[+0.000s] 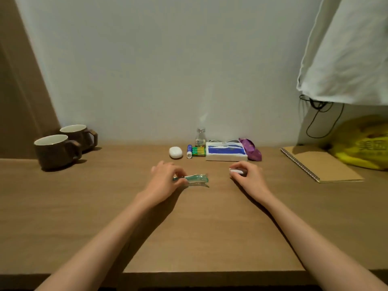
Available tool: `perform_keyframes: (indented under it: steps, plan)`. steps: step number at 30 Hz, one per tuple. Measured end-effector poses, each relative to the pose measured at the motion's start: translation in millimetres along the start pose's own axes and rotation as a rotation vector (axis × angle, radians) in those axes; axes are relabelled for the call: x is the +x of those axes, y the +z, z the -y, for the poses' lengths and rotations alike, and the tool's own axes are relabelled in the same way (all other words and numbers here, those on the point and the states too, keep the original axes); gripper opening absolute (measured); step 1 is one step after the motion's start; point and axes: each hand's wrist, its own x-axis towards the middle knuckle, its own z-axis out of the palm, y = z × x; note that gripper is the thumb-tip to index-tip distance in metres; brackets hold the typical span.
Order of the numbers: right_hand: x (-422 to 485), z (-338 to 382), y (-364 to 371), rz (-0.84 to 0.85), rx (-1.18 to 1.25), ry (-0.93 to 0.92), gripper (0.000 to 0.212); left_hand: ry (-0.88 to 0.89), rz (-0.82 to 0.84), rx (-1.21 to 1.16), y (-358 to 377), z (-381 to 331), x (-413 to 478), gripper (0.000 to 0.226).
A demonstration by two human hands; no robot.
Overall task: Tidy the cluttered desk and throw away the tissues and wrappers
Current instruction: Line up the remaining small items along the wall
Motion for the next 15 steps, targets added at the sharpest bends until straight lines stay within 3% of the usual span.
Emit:
perform_keyframes:
  steps: [7,15]
  plan:
    - [19.5,-33.9,-18.2,-0.306,0.123,0.315,0.008,0.049,-0.036,-0.038,42.5,-31.8,59.1,0.019]
    - [25.6,-40.8,-19.1,-0.4,0.14,0.379,0.015,0.088,-0.053,-0.046,82.7,-65.7,105.4,0.023]
